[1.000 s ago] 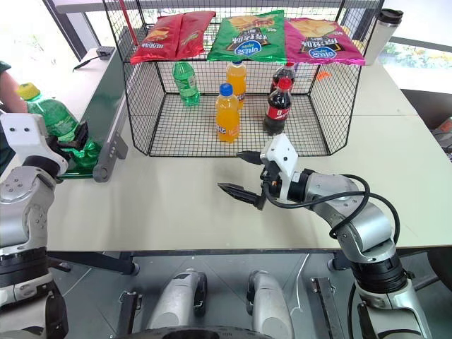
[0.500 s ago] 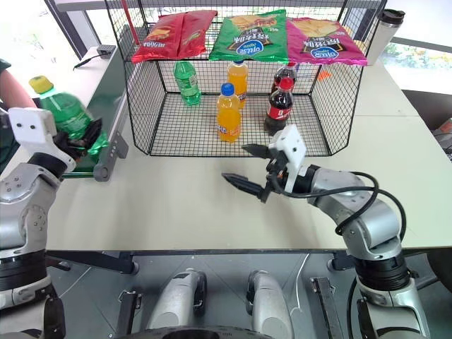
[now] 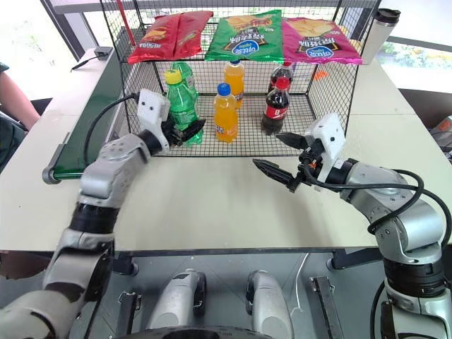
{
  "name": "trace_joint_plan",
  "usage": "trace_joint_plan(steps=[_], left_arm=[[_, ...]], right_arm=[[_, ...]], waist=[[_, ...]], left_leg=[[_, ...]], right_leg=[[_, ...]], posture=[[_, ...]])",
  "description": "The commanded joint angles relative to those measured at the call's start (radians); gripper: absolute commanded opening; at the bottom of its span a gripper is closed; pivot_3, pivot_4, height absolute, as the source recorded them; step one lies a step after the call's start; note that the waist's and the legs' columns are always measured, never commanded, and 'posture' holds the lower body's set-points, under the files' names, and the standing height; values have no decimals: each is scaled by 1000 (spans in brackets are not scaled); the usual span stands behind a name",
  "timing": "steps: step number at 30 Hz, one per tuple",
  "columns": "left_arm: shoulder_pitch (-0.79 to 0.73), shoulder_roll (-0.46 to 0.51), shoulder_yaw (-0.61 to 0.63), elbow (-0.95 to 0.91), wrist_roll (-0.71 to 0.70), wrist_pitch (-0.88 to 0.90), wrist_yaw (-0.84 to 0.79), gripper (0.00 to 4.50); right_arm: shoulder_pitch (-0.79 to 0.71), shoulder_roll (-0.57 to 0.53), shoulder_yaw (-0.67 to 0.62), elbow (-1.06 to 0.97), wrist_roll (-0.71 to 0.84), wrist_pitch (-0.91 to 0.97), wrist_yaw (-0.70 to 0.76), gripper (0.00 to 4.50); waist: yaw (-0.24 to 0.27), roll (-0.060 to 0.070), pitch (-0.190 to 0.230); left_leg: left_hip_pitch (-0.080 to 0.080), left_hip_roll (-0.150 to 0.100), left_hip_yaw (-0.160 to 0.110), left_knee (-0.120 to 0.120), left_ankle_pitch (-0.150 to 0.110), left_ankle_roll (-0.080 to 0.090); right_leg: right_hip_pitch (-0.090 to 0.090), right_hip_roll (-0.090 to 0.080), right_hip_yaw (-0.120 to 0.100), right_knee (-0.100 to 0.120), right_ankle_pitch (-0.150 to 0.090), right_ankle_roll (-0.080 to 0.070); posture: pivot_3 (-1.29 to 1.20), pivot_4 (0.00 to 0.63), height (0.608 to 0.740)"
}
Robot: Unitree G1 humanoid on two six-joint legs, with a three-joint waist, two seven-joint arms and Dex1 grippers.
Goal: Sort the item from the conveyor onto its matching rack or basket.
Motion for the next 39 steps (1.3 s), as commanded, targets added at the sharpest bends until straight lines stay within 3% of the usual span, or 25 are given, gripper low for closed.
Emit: trace_joint_plan(steps=[1,11,17,20,29,39], left_arm=[[-98,-24,32,144,81,-184,84,2916],[-225,-96,52,574,206,-479,269,2916],[-247,-114,86,702,206,-567,302,2916],[-242,-112,93,718,212,-586,303,4385],[-214,-107,96,657,212,-572,293,4477],[-14,-120,113,176,144,-287,254,4477]], right_arm=[[13,6,-30,-79,10,-8,-39,4500],[45,53,-45,-140,78,12,-119,4500],[55,68,-44,-153,108,18,-144,4500],[54,77,-43,-150,121,16,-155,4500],[39,85,-20,-125,114,4,-150,4500],[45,96,-8,-125,109,4,-153,4500]], waist=[[1,0,0],[4,-1,0],[3,-1,0],[3,-1,0],[3,-1,0],[1,-1,0]], left_leg=[[0,0,0,0,0,0],[-2,-1,2,0,0,0],[-1,-1,2,0,0,0],[-1,-1,2,0,0,0],[-1,-1,2,1,0,0],[0,-1,1,1,0,0]], right_leg=[[0,0,0,0,0,0],[1,-3,0,-2,1,-1],[0,-3,0,-1,2,-2],[0,-3,0,-1,2,-2],[1,-3,0,-1,2,-2],[1,-3,0,0,2,-2]], posture=[[0,150,740],[0,150,740],[0,150,740],[0,150,740],[0,150,740],[0,150,740]])
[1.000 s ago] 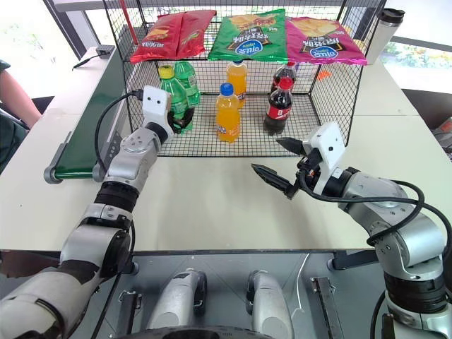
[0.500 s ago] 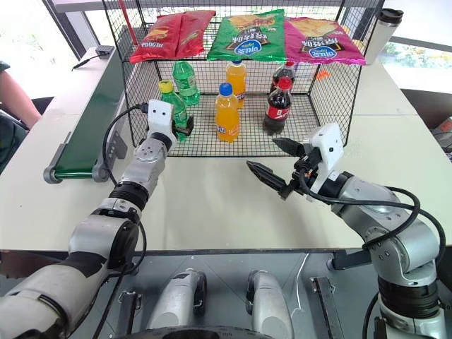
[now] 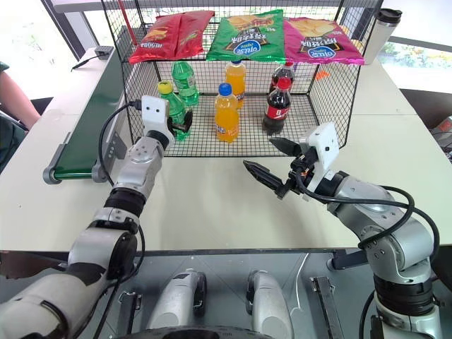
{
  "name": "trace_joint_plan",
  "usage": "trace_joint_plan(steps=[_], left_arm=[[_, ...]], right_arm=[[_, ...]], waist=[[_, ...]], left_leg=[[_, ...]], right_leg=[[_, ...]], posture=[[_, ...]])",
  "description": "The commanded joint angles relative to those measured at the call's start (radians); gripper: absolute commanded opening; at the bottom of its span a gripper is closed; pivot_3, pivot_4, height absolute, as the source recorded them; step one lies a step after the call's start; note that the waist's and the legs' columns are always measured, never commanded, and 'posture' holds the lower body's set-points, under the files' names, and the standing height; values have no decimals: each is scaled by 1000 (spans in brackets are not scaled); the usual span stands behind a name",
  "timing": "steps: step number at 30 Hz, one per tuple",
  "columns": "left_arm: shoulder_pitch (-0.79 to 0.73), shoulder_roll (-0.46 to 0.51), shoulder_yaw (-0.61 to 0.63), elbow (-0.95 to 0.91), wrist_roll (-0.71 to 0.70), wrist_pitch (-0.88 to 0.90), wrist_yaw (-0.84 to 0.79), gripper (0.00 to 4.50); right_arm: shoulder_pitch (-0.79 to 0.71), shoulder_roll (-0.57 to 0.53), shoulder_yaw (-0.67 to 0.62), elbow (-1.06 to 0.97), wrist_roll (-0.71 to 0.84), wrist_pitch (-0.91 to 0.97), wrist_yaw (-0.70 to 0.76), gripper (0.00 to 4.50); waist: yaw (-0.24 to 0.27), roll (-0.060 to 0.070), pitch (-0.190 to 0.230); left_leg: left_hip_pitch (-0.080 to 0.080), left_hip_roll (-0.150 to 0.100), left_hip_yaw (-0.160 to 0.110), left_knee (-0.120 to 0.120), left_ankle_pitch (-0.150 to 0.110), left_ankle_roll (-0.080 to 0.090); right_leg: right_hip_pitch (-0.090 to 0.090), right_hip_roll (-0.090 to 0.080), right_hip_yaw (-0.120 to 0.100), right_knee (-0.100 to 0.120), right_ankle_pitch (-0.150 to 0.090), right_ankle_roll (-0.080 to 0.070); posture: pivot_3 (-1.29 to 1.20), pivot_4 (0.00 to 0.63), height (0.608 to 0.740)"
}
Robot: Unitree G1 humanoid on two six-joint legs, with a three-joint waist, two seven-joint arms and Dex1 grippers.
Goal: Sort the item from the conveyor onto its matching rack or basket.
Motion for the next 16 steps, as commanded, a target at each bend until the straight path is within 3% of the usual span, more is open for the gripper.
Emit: trace_joint_plan(steps=[1,8,16], left_arm=[[50,6,13,-222,-15,106,11,4477],[314,49,-8,-752,-25,405,-9,4477],[596,160,78,-1095,-184,540,-177,4477]], right_arm=[[1,3,-12,-22,9,-19,0,4500],[14,1,-9,-20,6,-21,1,4500],[14,5,-9,7,11,-27,18,4500]], waist=[[0,0,0],[-1,0,0],[-1,1,-1]], left_leg=[[0,0,0,0,0,0],[1,0,0,0,0,0],[2,0,-1,0,0,0]], right_leg=[[0,0,0,0,0,0],[1,0,0,0,0,0],[1,0,0,1,-4,-2]], posture=[[0,150,740],[0,150,740],[0,150,740]])
